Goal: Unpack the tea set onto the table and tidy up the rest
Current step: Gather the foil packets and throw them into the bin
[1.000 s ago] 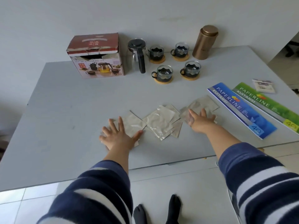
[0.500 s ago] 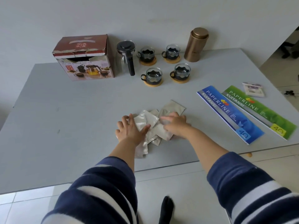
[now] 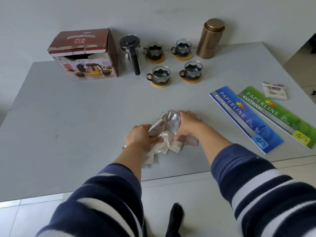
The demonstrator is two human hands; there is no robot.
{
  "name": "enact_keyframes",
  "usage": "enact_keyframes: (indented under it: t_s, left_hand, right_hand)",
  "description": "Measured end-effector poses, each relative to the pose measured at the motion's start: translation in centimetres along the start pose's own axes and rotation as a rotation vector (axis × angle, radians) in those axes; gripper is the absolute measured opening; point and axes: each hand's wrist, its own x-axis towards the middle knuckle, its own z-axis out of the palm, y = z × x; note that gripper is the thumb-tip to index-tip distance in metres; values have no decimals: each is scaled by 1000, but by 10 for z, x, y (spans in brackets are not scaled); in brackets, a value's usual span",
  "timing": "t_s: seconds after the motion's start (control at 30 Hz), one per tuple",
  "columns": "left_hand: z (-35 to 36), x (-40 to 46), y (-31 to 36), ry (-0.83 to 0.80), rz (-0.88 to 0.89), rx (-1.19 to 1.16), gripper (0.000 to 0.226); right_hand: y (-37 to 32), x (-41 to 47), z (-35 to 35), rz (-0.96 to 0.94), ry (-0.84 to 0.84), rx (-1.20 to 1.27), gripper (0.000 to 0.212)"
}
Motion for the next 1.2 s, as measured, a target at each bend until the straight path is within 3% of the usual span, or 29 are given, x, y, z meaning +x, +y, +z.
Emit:
enact_keyframes:
  t_s: [0.07,0.2,0.33,0.47,0.7,0.83,1.2]
  left_hand:
    - [2,-4,3,9,32,1,40]
    - [3,-16,4,89,104,57,29]
    - [-6,-16,-6,-37,89,-1,24]
    - [-20,-19,-19,-44,61,-231,11]
    - [-30,-28,15,-62,148,-471,27]
    - [-11,-45,71,-106,235,-525,25]
    - [116,-150,275,-330,493,-563,38]
  right_hand:
    - [-1,-3,3,6,1,1,89]
    - [2,-21,15,-1,72,50,63]
    - [11,-44,23,96,80,331,35]
    - [25,-66,16,262,158,655,42]
    - [51,-124,15,446,398,985,47]
    - [85,-170,19,609,527,1109,61]
    - [248,-305,47,824,796,1219,44]
